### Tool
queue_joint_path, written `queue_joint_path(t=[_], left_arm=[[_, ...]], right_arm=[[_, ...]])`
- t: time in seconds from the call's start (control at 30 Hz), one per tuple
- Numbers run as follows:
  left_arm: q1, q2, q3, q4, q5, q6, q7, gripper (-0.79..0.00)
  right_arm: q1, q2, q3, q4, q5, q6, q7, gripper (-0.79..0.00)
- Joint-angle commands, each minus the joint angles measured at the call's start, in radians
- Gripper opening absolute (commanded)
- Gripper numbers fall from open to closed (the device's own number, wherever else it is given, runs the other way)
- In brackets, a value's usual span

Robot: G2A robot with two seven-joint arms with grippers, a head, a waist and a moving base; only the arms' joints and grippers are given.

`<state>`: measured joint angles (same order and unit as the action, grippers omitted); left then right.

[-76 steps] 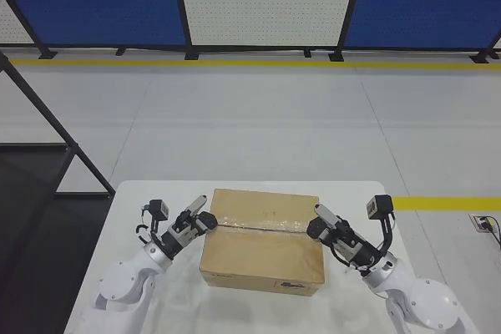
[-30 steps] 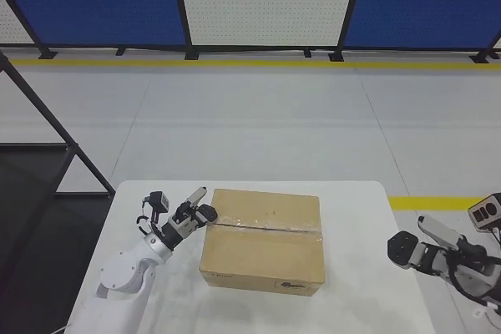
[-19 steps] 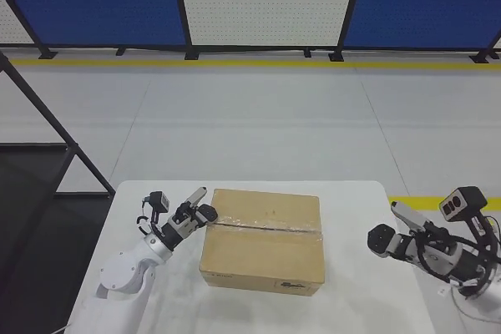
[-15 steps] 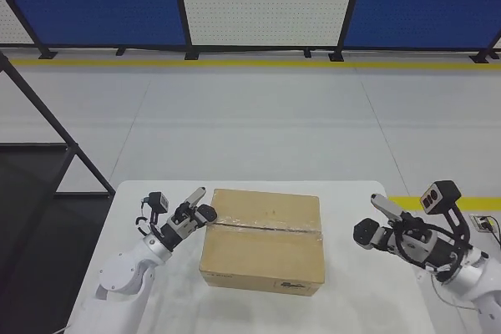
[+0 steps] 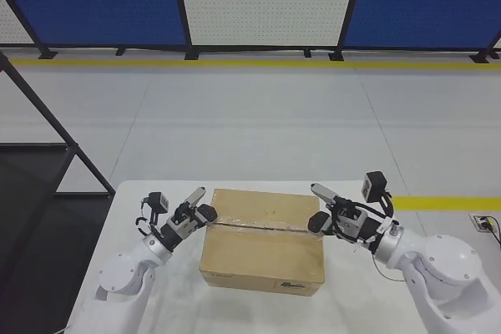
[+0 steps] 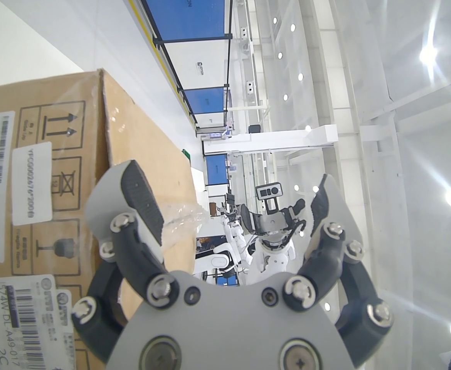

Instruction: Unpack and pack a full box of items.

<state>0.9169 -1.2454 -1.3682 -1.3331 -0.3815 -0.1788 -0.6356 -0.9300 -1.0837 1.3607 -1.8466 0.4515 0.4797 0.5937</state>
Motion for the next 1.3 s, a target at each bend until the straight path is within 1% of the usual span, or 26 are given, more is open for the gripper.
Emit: queue_joint_path(t=[0.0,0.23,0.3,0.5,0.6,0.77,1.0,1.27], left_arm=[[-0.003,0.0,0.001,0.002,-0.001,-0.001,0.0,0.0],[-0.01,0.0,0.006,0.011,-0.008,-0.005,0.001,0.0],[-0.012,0.0,0.007,0.014,-0.007,-0.006,-0.001,0.0],[-0.016,0.0,0.012,0.018,-0.004,-0.007,-0.005,0.0],[-0.015,0.0,0.015,0.02,-0.004,-0.008,-0.004,0.0],[-0.008,0.001,0.019,0.019,-0.003,-0.009,-0.002,0.0],[-0.004,0.002,0.021,0.009,-0.001,-0.006,-0.001,0.0],[-0.002,0.003,0.021,0.006,0.0,-0.006,-0.002,0.0]], right_arm=[[0.0,0.0,0.0,0.0,0.0,0.0,0.0,0.0],[-0.002,0.0,-0.001,-0.001,0.001,-0.005,-0.002,0.0],[-0.01,-0.003,-0.027,0.008,-0.006,-0.022,-0.004,0.0],[0.099,-0.026,-0.161,0.129,-0.03,-0.015,-0.047,0.0],[0.15,-0.04,-0.212,0.185,-0.012,-0.031,-0.045,0.0],[0.205,-0.055,-0.272,0.247,-0.012,-0.049,-0.019,0.0],[0.252,-0.071,-0.331,0.319,-0.015,-0.07,0.023,0.0],[0.275,-0.09,-0.383,0.364,-0.035,-0.168,0.036,0.0]])
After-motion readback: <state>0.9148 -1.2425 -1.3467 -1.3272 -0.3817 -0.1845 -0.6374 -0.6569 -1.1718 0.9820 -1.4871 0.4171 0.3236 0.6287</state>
